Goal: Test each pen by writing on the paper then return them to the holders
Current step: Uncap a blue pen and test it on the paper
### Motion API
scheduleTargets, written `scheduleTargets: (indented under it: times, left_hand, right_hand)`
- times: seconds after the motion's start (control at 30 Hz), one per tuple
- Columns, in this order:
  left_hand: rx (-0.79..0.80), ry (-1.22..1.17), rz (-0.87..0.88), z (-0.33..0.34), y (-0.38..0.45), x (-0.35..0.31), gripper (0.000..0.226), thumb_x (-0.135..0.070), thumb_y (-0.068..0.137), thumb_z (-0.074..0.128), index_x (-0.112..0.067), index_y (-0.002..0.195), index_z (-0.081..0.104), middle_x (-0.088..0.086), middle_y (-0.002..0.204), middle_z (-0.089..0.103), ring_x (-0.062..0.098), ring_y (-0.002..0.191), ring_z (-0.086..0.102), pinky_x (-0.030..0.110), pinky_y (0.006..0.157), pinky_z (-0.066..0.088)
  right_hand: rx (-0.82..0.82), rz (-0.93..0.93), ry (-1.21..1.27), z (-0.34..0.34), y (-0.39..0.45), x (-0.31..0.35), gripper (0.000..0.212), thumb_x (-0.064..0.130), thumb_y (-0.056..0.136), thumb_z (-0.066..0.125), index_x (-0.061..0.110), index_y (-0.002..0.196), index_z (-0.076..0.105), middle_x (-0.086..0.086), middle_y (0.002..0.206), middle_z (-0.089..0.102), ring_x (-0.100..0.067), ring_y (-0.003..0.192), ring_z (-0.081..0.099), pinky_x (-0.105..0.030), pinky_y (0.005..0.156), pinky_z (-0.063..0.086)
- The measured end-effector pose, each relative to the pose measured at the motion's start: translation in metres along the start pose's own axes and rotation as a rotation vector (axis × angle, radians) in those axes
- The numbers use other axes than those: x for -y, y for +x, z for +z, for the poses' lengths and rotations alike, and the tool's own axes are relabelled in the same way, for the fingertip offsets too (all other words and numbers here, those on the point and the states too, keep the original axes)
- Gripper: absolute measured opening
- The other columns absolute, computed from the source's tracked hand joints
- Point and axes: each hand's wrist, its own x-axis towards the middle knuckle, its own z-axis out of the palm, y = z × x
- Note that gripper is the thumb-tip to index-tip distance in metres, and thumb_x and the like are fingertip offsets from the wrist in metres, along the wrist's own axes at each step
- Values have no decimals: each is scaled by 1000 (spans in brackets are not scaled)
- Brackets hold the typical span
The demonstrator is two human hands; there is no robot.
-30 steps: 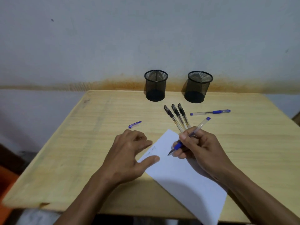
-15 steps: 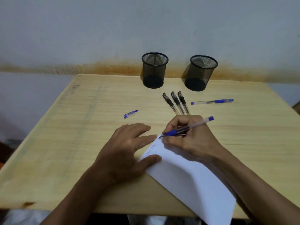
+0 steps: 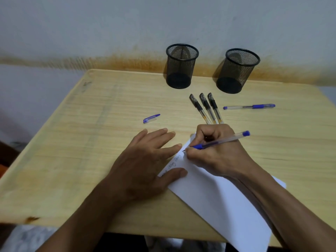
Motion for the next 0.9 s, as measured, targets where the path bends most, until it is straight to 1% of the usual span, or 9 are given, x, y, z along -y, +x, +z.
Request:
scheduleTargets:
  times: [0.07,0.1,0.23,0.37,0.47,0.57,0.67,0.8,0.9]
  left_hand:
    - [-5,-16,0,0,0,0,63,-70,83,50,-26,125,66,2,142,56,21,137,45,55,107,39]
    - [-9,-17,1,1,-1,0,62,-69,83,50,-26,125,66,2,142,57,20,137,45,55,107,39]
    - [-11,-2,4,1,0,1,63,-69,83,51,-25,126,66,2,142,57,20,137,46,55,106,39]
    - [-26,-21,4,2,-1,1,63,-68,82,52,-25,125,67,3,142,57,21,137,46,56,105,40]
    - [-30,-25,1,3,-1,1,62,-68,83,52,-25,126,66,2,142,56,20,138,45,56,106,39]
    - [-45,-26,10,4,-1,2,61,-66,83,53,-24,124,67,3,142,57,21,137,46,56,105,40]
    - [-51,-23,12,5,-1,2,61,-66,83,54,-24,124,67,3,142,57,21,137,46,56,105,40]
    - [-59,-18,15,5,-1,3,61,-66,83,55,-24,124,68,3,141,57,21,137,46,56,104,40]
    - [-58,-14,12,6,-1,3,62,-67,83,54,-24,124,67,3,141,57,21,137,47,56,105,41]
  right_hand:
    - [0,6,-5,-2,-1,1,19,-5,68,75,4,59,62,-18,57,63,-20,49,54,-34,48,42]
    - [-5,4,-4,-3,-1,1,19,-5,68,76,4,59,62,-18,57,64,-20,49,54,-34,48,43]
    - [-28,-16,-16,0,-2,0,17,-2,71,79,5,64,65,-21,61,67,-34,53,59,-34,49,47]
    - [-23,-37,-45,-1,-2,0,18,-4,68,76,5,60,63,-19,58,64,-29,49,56,-31,47,44]
    - [-54,-23,-5,0,-3,-1,20,-6,68,75,5,60,60,-21,54,62,-23,46,52,-33,47,42]
    - [-44,-6,75,-1,-1,-2,17,-7,69,75,2,62,61,-24,53,61,-26,45,54,-39,47,44]
    - [-27,-6,60,-1,-1,-2,14,1,64,75,3,60,62,-21,53,62,-27,46,54,-45,44,45]
    - [-38,5,89,0,-1,-1,17,-8,67,75,0,61,61,-23,52,61,-26,45,53,-38,48,43]
    - [-47,7,75,0,-2,-1,17,-12,68,73,-2,61,60,-24,52,61,-26,45,53,-37,48,43]
